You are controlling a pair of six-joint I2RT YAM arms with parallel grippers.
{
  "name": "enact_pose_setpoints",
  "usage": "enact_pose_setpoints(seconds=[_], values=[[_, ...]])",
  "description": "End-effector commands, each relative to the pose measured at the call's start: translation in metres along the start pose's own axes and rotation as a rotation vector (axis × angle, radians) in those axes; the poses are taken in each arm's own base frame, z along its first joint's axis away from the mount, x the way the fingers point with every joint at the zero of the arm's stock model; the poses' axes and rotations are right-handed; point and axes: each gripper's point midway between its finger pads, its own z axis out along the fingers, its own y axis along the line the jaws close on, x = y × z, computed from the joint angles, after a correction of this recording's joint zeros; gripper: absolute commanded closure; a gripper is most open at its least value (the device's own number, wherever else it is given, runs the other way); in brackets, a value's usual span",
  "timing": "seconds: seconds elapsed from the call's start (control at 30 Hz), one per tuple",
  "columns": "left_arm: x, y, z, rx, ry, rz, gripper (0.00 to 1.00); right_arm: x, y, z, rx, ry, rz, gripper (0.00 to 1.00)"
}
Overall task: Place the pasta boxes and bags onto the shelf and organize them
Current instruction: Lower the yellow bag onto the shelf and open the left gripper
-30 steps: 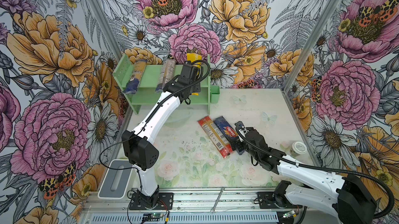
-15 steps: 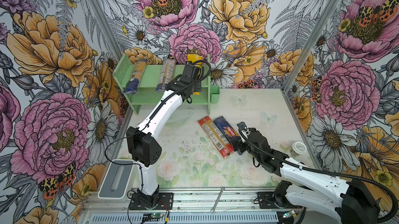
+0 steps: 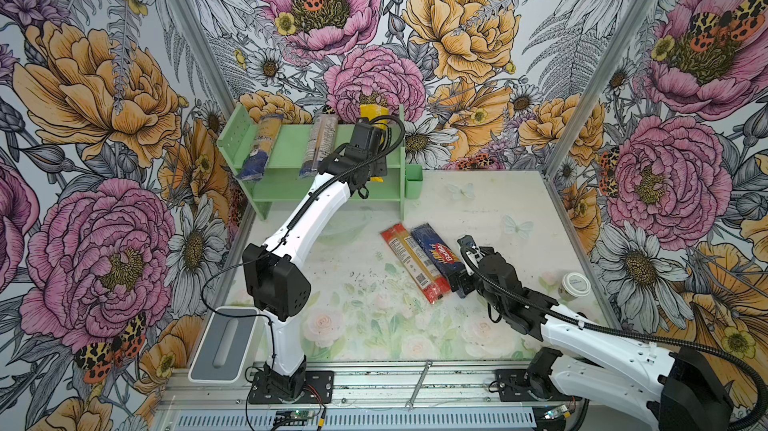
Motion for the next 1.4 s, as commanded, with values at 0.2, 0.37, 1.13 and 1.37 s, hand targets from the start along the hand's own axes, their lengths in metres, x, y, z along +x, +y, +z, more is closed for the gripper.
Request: enact_pose_setpoints(seconds=[0.2,0.37,1.13,1.37], values=[[-0.046,-0.002,-0.014,0.045,-0.16,-0.071,0.91,-0.004,-0.007,-0.004,0.027,-0.019,0.015,0.01],[-0.042,-0.004,-0.012,0.056,-0.147,-0.074,0.86,-0.005,-0.007,-0.003,0.023,-0.021,0.013,0.01],[-0.033,0.005,-0.004,0.033,-0.123,-0.08,0.66,-0.006,-0.006,-0.004,0.018,-0.022,0.013,0.0],[-0.029,0.006,-0.003,0.031,-0.116,-0.073,0.57,-0.005,-0.006,-0.005,0.017,-0.021,0.013,0.0]])
